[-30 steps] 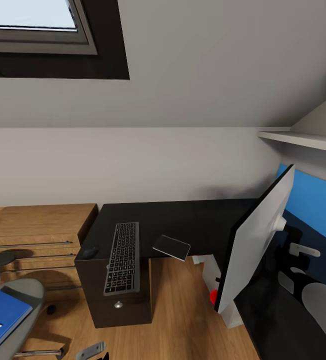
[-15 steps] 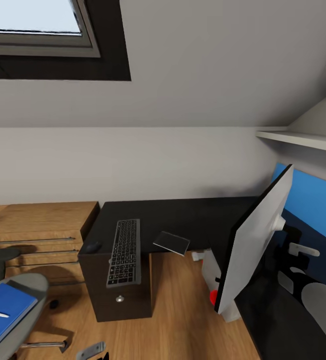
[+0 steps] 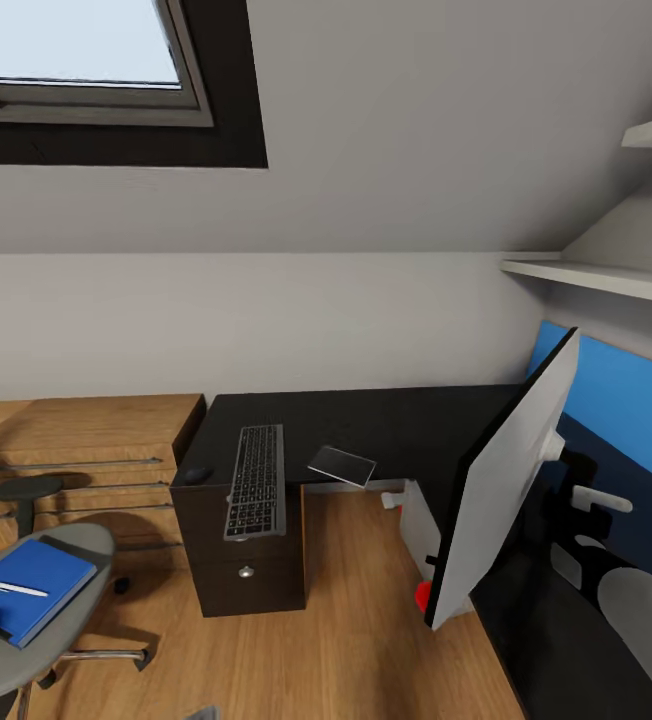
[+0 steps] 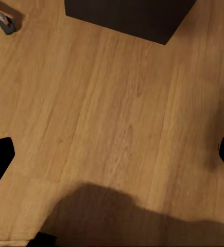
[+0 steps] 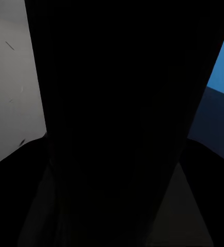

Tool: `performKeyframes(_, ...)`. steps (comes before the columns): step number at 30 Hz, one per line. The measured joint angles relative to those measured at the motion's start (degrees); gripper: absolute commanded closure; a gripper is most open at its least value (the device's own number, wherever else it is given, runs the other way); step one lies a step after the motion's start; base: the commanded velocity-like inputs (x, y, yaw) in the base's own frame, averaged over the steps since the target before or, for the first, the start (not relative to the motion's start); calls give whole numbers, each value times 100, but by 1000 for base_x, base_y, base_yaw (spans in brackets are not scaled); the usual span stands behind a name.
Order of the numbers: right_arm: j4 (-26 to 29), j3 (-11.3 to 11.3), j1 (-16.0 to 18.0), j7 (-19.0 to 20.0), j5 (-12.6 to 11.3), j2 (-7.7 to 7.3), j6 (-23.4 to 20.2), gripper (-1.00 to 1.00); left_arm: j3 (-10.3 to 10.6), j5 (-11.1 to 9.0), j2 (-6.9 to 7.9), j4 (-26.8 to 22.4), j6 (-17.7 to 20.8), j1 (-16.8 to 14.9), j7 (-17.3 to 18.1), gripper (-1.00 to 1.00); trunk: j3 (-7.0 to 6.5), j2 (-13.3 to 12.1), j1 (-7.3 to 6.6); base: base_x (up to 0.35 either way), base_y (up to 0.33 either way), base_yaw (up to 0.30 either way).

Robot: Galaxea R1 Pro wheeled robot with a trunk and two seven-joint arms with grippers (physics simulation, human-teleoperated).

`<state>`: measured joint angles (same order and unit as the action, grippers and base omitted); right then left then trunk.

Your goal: In the bedroom, organize the workspace by keeping the computer under the desk, ensuring the monitor is on the desk, placing the keyboard on the desk next to the monitor, placing the mouse on the desk next to the keyboard, moving the folder from the swivel chair onto the desk next to the mouse, stacking the notebook on top of the folder with the pen on top of the notebook, and positioning the swivel chair next to the desk.

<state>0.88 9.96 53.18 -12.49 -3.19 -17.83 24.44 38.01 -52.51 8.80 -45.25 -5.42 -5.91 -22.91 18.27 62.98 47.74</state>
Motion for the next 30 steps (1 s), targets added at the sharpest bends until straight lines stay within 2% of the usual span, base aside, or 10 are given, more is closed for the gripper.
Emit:
performKeyframes(3,5,-55,-1,14,-34,16,1,100,79,34,-6,95,95,-5,99,-100,0,0,0,0,0,0)
performKeyframes(5,-1,-99,-1,19,-80,14,13,100,64,99,11,160,153,-12,165,-100,0,0,0,0,0,0)
performKeyframes(10,-7,-243,-1,34,-214,10,21,100,67,116,3,321,299,-14,324,-100,0,0,0,0,0,0)
performKeyframes(16,-6,-400,-1,31,-363,9,16,100,70,116,-1,513,349,-15,327,-100,0,0,0,0,0,0)
performKeyframes(30,-5,-501,-1,20,-466,15,18,100,68,118,-1,958,335,-15,325,-100,0,0,0,0,0,0)
